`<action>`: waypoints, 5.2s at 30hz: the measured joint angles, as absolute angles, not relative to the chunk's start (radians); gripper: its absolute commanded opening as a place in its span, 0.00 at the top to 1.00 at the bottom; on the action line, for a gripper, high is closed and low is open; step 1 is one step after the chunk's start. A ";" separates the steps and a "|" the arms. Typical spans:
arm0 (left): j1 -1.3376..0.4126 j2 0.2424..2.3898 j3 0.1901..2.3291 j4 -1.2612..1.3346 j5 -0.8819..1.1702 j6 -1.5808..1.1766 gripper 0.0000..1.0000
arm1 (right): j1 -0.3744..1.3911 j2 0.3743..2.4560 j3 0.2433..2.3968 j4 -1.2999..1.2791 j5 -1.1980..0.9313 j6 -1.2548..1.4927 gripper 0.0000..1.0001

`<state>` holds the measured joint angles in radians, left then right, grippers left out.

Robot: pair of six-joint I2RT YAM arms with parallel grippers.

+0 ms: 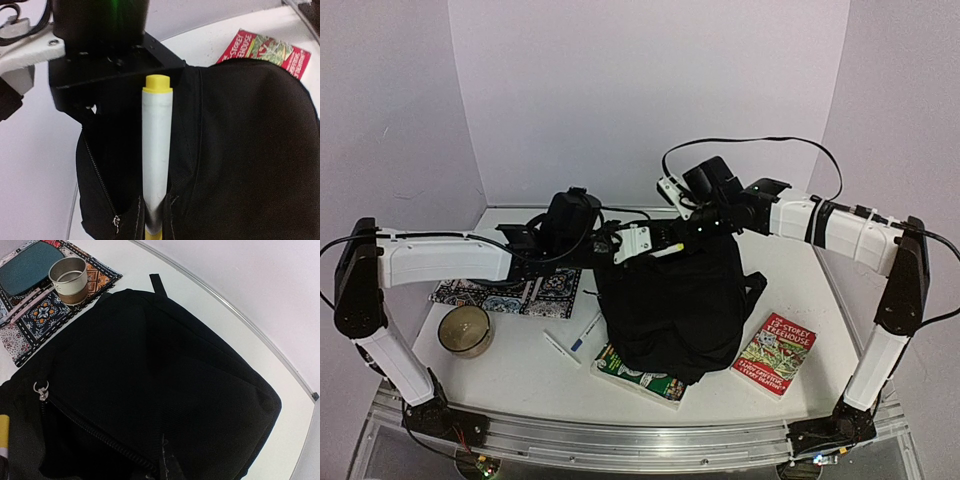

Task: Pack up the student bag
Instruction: Place the pen in the lower front pocket of the bag, then pick up the pen at the center of the board.

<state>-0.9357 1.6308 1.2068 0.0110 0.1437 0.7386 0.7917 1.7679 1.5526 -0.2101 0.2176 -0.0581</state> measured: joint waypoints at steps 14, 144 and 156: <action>-0.944 1.662 1.202 0.070 0.104 1.045 1.00 | 0.791 1.768 1.563 -0.211 0.181 -0.055 1.00; -0.826 1.463 0.855 -0.603 0.040 -1.240 0.32 | 0.793 1.735 1.475 -0.126 0.133 -0.034 1.00; -0.826 1.630 0.908 -0.640 0.031 -1.350 0.48 | 0.793 1.718 1.439 -0.094 0.115 -0.062 1.00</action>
<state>-0.8257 1.6301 0.9079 -0.6399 0.0311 -1.3496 0.7925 1.7176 1.4387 -0.0944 0.1146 -0.0624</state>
